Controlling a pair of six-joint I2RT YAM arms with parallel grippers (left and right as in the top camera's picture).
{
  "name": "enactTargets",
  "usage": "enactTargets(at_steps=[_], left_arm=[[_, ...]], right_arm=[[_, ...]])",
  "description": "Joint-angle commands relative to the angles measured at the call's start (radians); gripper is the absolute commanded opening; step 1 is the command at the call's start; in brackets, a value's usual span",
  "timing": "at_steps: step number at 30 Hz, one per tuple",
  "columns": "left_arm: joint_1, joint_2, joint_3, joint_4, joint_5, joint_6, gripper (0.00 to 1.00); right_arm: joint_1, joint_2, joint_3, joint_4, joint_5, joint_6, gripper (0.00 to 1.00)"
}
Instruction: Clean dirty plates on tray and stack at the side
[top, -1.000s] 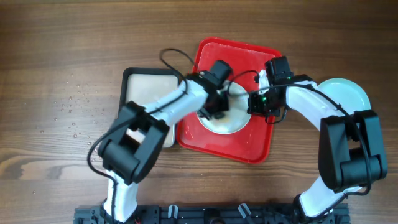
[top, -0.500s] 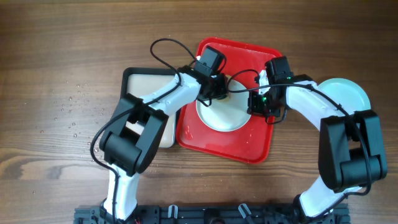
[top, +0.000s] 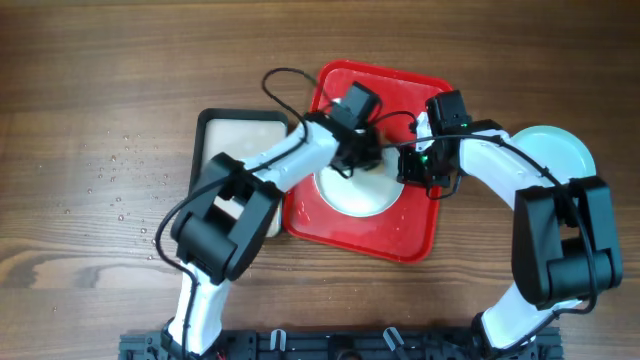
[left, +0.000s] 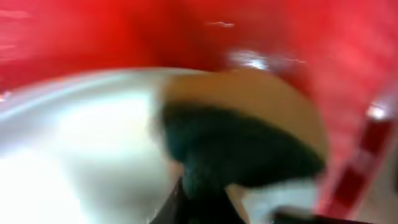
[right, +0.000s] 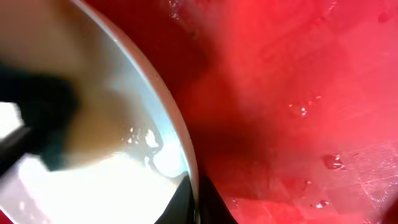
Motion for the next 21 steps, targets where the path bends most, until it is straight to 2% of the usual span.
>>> enactTargets(at_steps=[1, 6, 9, 15, 18, 21], left_arm=[[0.125, 0.051, -0.043, -0.178, -0.238, -0.043, 0.04], [0.126, 0.013, -0.04, -0.26, -0.238, -0.038, 0.04], [0.126, -0.067, -0.019, -0.378, -0.229, -0.038, 0.04], [0.139, -0.379, -0.013, -0.503, -0.21, -0.014, 0.04], [0.212, -0.531, -0.013, -0.562, -0.232, 0.067, 0.04], [0.368, -0.56, -0.021, -0.64, -0.32, 0.167, 0.04]], right_arm=[[0.0, 0.033, -0.028, -0.02, 0.082, -0.021, 0.04], [-0.001, 0.033, -0.028, -0.02, 0.082, -0.021, 0.04], [-0.001, 0.033, -0.028, -0.02, 0.082, -0.021, 0.04], [-0.001, 0.033, -0.028, -0.018, 0.082, -0.021, 0.04], [-0.001, 0.033, -0.027, 0.028, 0.082, -0.024, 0.04], [0.0, 0.026, -0.016, 0.07, 0.054, -0.055, 0.04]])
